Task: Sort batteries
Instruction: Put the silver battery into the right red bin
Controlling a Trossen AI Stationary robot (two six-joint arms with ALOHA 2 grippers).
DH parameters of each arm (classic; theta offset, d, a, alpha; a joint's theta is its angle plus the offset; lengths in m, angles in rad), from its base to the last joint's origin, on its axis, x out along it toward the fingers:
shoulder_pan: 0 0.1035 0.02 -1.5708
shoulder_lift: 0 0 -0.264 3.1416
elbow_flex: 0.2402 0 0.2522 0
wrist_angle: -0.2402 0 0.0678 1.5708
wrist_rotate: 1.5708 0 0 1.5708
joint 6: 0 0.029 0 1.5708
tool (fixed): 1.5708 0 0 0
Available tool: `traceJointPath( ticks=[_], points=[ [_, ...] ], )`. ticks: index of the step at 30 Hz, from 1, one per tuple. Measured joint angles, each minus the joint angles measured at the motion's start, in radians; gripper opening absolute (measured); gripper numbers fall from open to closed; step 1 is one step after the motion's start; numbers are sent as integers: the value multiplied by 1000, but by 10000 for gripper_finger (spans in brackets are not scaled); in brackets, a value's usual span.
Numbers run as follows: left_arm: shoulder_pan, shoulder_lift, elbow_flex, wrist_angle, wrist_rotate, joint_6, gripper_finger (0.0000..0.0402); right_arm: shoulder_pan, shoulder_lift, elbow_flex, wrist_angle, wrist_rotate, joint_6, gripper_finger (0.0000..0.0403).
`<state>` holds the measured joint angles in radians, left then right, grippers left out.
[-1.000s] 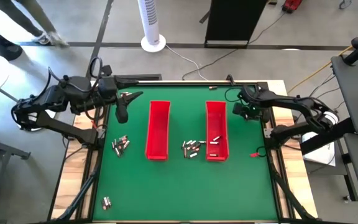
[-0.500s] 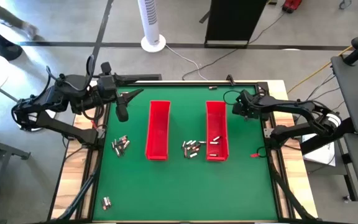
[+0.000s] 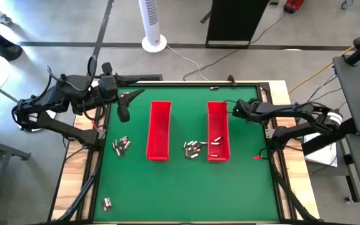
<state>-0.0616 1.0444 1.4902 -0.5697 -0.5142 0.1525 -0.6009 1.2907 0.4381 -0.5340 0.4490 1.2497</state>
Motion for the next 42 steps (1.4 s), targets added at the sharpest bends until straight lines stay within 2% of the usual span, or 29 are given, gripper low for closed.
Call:
traceJointPath(
  ticks=[10,19,28,42],
  points=[
    [0,0,0,0,-1,-3,155,33,-27,-44,2,-13,49,107],
    [0,0,0,1,-34,-3,155,33,-30,-47,2,-19,10,101],
    [1,0,0,1,-54,4,155,33,-30,-40,-1,-30,-39,39],
    [0,-1,0,10,-54,4,155,31,-59,33,-29,-60,-73,39]
  ],
)
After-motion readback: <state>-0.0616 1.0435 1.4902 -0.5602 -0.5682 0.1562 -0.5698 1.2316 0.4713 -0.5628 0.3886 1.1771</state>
